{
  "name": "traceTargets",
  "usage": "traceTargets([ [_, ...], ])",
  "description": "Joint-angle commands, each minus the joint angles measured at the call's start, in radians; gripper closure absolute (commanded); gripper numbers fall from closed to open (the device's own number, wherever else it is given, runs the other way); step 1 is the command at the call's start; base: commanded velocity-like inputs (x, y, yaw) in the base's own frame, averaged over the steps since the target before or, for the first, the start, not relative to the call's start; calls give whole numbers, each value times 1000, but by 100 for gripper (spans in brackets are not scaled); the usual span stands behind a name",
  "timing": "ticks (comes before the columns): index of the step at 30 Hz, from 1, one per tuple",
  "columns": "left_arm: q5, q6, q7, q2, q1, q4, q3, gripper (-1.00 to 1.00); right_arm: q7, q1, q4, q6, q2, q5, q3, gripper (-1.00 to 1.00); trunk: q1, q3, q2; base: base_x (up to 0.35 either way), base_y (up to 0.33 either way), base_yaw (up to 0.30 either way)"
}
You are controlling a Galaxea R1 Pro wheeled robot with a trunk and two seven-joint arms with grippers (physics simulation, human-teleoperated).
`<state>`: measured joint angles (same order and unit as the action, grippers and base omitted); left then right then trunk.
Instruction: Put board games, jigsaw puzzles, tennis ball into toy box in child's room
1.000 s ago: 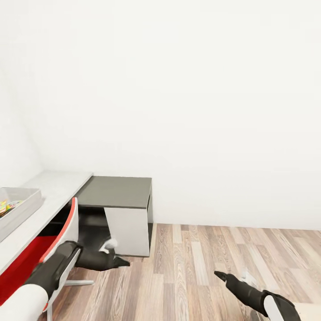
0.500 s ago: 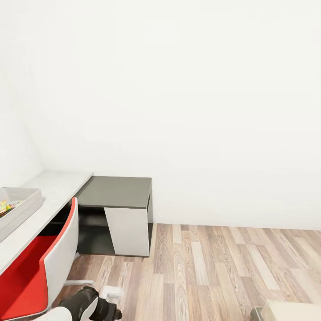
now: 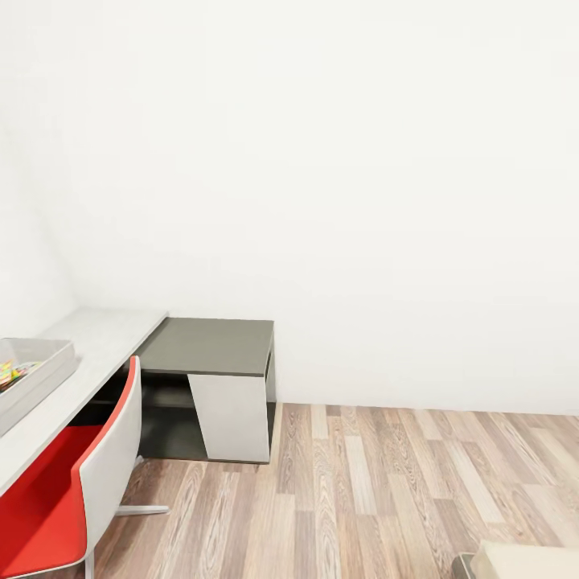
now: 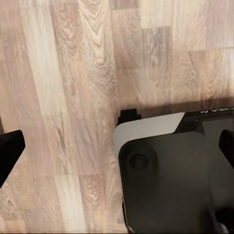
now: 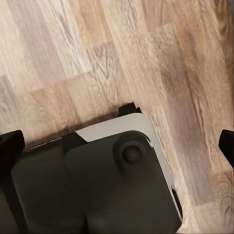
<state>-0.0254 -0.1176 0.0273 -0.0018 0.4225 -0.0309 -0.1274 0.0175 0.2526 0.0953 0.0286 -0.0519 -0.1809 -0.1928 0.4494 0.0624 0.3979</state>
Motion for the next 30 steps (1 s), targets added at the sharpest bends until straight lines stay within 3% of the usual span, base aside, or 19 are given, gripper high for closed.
traceTargets([
  [1, -3, 6, 4, 0, -12, -2, -6, -100, -2, 1, -3, -3, 0, -7, 1, -100, 1, 2, 2, 0, 0, 0],
  [9, -1, 88, 9, 3, -105, -5, -6, -100, -18, 1, -18, -40, 1, 4, 6, -100, 1, 2, 2, 0, 0, 0],
  [15, -1, 110, 9, 6, -166, -6, -5, -100, -20, 0, -30, -52, 1, 6, 8, -100, 1, 2, 2, 0, 0, 0],
  [26, 5, 114, 11, 15, -206, -7, -1, -100, -23, -2, -57, -53, 1, 11, 12, -100, 1, 2, 2, 0, 0, 0],
  [30, 27, 113, 11, 29, -209, -7, 7, -100, -23, -2, -74, -53, 0, 12, 12, -100, 1, 2, 2, 0, 0, 0],
])
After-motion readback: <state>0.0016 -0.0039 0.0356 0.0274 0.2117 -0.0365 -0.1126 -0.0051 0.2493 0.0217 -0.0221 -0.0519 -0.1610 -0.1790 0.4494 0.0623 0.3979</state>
